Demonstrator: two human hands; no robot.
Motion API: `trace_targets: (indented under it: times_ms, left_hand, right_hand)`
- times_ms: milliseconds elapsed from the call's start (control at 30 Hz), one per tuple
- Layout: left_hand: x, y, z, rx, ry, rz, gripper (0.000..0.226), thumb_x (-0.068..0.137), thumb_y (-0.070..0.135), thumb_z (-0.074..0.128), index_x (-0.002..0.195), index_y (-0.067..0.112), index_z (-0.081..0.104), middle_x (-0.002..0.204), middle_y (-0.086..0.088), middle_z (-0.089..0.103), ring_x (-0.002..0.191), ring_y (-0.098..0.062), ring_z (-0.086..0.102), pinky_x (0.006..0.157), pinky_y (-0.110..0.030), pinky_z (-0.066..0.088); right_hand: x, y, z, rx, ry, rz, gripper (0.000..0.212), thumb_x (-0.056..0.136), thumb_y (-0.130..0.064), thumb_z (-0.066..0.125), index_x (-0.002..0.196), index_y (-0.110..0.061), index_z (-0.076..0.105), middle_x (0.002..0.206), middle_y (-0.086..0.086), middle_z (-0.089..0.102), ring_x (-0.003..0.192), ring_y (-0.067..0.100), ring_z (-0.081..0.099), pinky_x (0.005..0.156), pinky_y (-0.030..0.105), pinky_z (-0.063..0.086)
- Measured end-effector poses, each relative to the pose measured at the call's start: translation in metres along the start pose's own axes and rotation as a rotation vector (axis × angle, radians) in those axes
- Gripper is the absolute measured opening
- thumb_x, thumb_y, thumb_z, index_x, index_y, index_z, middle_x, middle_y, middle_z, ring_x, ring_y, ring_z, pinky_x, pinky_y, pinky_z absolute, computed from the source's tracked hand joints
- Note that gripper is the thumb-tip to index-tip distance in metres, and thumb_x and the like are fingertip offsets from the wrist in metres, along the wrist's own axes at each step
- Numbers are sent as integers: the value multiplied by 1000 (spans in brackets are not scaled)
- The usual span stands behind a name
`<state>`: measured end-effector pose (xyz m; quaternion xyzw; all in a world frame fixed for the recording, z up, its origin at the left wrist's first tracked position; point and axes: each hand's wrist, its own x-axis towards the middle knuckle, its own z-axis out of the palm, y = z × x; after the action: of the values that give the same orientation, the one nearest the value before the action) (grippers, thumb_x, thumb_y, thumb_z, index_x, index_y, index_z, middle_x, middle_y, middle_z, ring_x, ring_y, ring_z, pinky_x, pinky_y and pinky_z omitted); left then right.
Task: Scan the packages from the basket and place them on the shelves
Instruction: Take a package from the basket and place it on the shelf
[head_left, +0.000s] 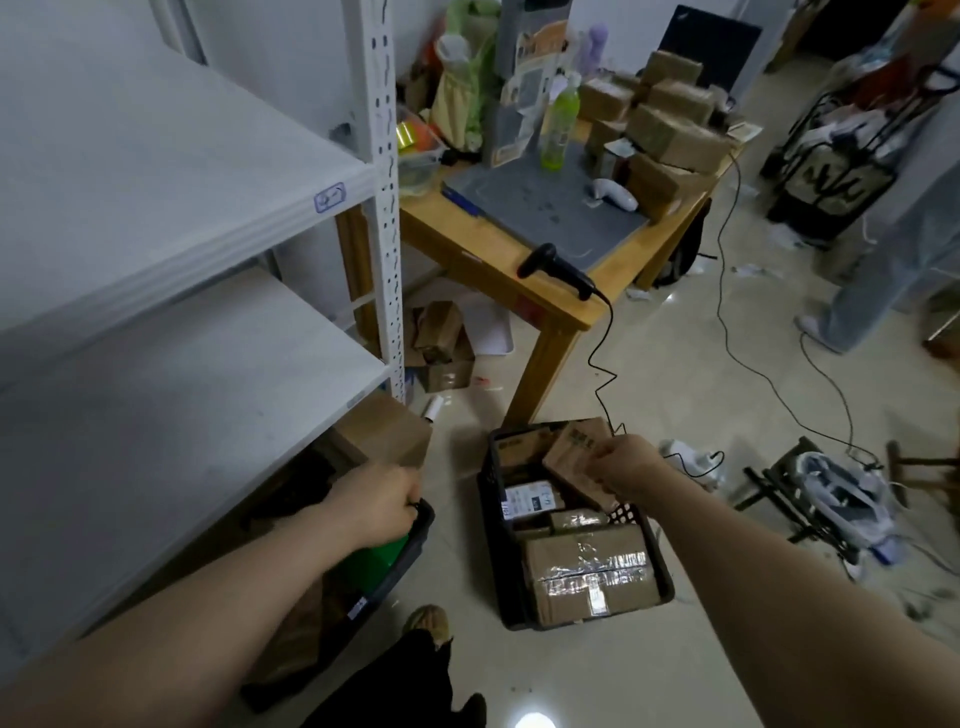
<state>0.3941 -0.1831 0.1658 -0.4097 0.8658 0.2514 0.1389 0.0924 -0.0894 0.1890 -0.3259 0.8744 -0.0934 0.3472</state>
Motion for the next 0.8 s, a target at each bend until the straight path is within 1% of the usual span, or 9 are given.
trace_targets:
  times_ms: [133, 200, 300, 367, 467, 567, 700, 733, 800]
  left_hand:
    - [73, 29, -5, -47, -119, 13, 18, 93, 23, 58, 109, 21, 64, 110, 2, 66, 99, -17, 61, 84, -32, 54]
    - [104, 46, -5, -53, -168, 21, 21, 95, 21, 55, 114, 20, 64, 115, 0, 65, 105, -20, 61, 84, -26, 50]
    - [142, 73, 0, -97, -241, 11, 19, 96, 24, 57, 114, 18, 63, 113, 0, 61, 110, -20, 59, 92, -29, 50]
    - [162, 92, 6, -122, -281, 1, 15, 96, 25, 60, 110, 19, 63, 104, 4, 57, 106, -17, 58, 89, -27, 48]
    - [191, 117, 22, -128, -340, 0, 1, 94, 25, 60, 93, 24, 60, 98, 4, 60, 95, -15, 59, 82, -29, 47]
    - [218, 142, 31, -194, -368, -62, 8, 91, 25, 62, 83, 28, 61, 95, 3, 66, 87, -12, 60, 75, -29, 48]
    - [253, 175, 45, -284, -339, -205, 6, 92, 23, 65, 91, 22, 70, 98, 3, 66, 94, -12, 62, 78, -25, 48]
    - [262, 183, 50, -300, -332, -241, 8, 93, 23, 65, 97, 20, 71, 100, 3, 65, 96, -12, 61, 78, -24, 48]
    - [284, 199, 62, -367, -318, -320, 12, 93, 22, 64, 101, 17, 71, 103, -1, 65, 95, -13, 60, 77, -26, 49]
  right_hand:
    - [54, 18, -19, -21, -11, 71, 26, 93, -26, 62, 113, -11, 70, 108, 10, 71, 101, 27, 67, 93, 42, 57]
    - [76, 29, -22, -12, 5, 83, 27, 93, -28, 63, 113, -12, 70, 111, 9, 72, 103, 26, 68, 94, 40, 57]
    - [100, 58, -16, -43, -54, 113, 28, 94, -25, 61, 116, -9, 68, 115, 8, 70, 103, 23, 65, 88, 29, 52]
    - [114, 80, -12, -38, -107, 147, 30, 94, -22, 60, 120, -7, 66, 113, 12, 69, 94, 24, 61, 83, 33, 50]
    - [135, 107, -16, -17, -154, 182, 28, 96, -21, 58, 120, -9, 63, 101, 12, 66, 85, 23, 58, 85, 37, 54]
    - [160, 132, -28, -4, -204, 181, 27, 97, -22, 58, 119, -8, 65, 100, 9, 63, 89, 23, 59, 92, 39, 54]
    - [195, 161, -49, 27, -244, 155, 35, 103, -21, 50, 133, -7, 61, 128, 14, 63, 119, 27, 60, 102, 34, 46]
    - [204, 169, -55, 17, -251, 157, 35, 103, -21, 50, 133, -7, 61, 131, 13, 63, 121, 27, 59, 101, 34, 46]
    - [224, 187, -61, 68, -260, 170, 31, 98, -17, 57, 125, -7, 67, 122, 13, 67, 106, 26, 64, 85, 32, 53]
